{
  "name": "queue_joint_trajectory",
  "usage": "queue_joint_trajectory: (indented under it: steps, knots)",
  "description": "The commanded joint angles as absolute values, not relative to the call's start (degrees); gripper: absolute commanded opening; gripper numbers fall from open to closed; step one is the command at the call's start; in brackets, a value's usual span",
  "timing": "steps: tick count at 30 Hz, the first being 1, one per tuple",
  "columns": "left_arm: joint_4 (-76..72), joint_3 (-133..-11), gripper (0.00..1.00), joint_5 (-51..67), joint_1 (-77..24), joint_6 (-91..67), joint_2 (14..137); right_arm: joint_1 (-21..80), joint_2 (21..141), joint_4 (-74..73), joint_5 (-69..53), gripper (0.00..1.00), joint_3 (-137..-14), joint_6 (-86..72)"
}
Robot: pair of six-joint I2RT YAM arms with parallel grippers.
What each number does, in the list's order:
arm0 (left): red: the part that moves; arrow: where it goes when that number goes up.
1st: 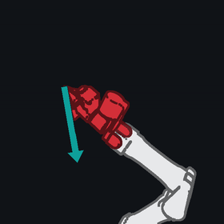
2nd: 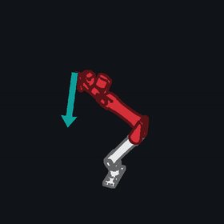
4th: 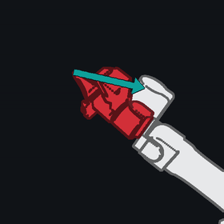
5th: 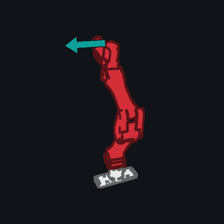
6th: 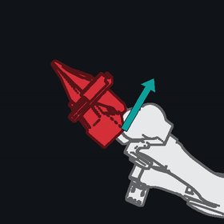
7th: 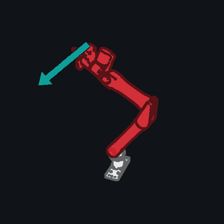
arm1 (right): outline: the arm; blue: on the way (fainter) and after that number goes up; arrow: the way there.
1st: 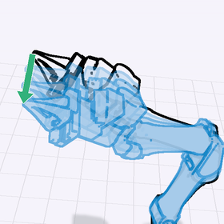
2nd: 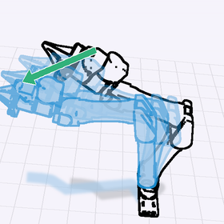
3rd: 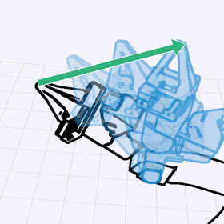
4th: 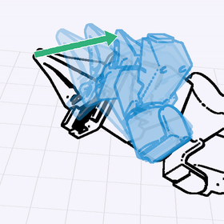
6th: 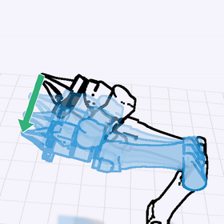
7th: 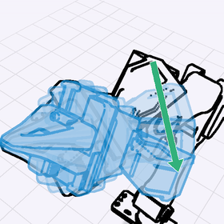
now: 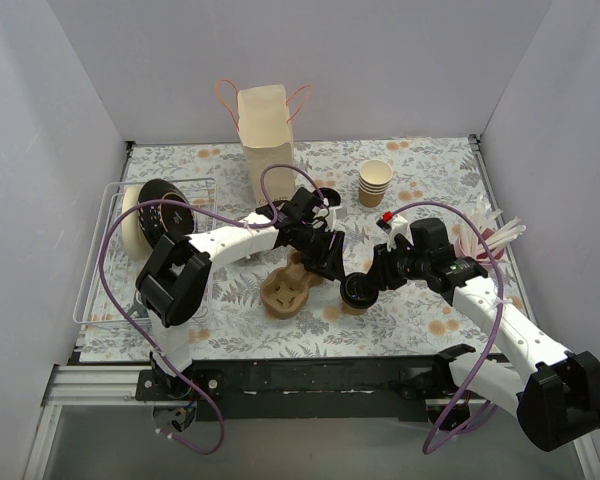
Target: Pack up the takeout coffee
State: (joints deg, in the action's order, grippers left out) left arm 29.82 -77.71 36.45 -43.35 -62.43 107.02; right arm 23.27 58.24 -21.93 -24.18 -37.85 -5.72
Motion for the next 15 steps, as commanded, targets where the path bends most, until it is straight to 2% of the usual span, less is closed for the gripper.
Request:
queue_joint_trajectory:
  steps: [1,5,9,15]
  knots:
    - [29.09,-77.34,0.39,35.86,-43.68,-61.08,105.55,23.64,59.59,-25.93,-22.85,0.28,-37.35,-3.87]
    - [32.95,-78.22,0.35,31.22,-44.21,-62.57,108.19,23.64,59.59,-25.49,-22.68,0.28,-36.39,-4.04]
    - [38.05,-75.86,0.35,22.44,-47.27,-62.31,108.2,23.64,59.15,-24.26,-21.89,0.26,-34.81,-4.83]
    - [40.16,-71.46,0.34,17.06,-50.18,-64.16,108.1,23.64,58.36,-23.12,-21.71,0.26,-32.7,-5.19]
